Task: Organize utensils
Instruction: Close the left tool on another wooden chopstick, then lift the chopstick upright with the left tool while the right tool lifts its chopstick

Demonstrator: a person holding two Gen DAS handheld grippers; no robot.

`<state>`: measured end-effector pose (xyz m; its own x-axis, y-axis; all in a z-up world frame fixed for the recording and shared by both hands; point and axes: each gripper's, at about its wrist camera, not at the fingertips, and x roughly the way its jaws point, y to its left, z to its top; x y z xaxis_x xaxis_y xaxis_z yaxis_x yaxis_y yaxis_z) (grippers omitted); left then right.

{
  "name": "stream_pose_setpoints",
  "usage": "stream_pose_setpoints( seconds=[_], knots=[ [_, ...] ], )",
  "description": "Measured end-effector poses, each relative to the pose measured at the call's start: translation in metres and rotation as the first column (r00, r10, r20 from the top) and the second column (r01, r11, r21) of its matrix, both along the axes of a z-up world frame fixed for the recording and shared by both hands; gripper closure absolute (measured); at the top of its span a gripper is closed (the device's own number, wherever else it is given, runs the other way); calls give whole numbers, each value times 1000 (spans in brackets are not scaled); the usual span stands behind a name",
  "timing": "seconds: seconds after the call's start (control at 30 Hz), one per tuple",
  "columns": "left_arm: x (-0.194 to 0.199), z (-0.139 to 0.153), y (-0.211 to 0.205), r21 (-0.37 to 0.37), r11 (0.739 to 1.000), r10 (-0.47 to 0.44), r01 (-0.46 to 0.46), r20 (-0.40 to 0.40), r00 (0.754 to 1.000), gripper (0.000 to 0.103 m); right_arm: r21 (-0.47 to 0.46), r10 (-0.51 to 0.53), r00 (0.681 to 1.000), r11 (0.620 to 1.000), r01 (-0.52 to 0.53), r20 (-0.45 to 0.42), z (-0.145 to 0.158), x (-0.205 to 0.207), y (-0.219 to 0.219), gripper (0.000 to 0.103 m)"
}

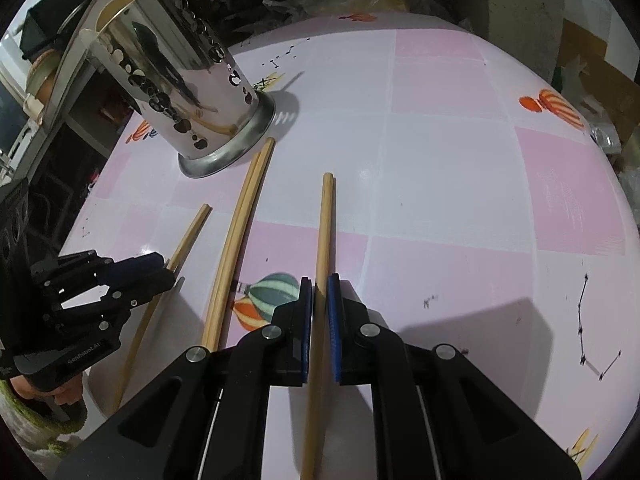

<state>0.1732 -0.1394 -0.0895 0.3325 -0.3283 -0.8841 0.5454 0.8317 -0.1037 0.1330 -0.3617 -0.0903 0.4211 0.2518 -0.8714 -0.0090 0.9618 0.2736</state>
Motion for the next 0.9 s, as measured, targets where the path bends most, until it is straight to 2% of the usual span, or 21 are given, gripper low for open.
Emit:
stream_pose_setpoints(
  seconds=[0.33, 0.47, 0.53, 0.6, 0.63, 0.7, 0.9],
  knots=[
    [17, 2, -7, -6, 1000, -8, 8, 2, 1000, 81, -105, 50, 999, 993, -48, 10, 2, 25, 16, 90],
    [16, 2, -12, 26, 999, -26, 25, 28, 999, 82, -155, 63, 998, 986, -60, 14, 3, 29, 22, 90],
    [15, 2, -18, 50, 998, -37, 34, 48, 998, 89, -169, 63, 998, 984, -60, 10, 4, 29, 24, 90],
    [12, 1, -23, 80, 996, -52, 46, 69, 996, 91, -175, 56, 998, 983, -55, 3, 4, 31, 24, 91],
    [11, 2, -25, 85, 995, -62, 56, 71, 996, 95, -179, 56, 998, 982, -55, 1, 5, 31, 24, 91],
    [10, 2, -25, 86, 994, -71, 66, 66, 995, 96, -191, 52, 999, 980, -51, -2, 5, 33, 25, 91],
    [12, 8, -22, 45, 998, -56, 54, 59, 997, 98, -141, 18, 1000, 990, -17, 6, 11, 32, 16, 97]
  ],
)
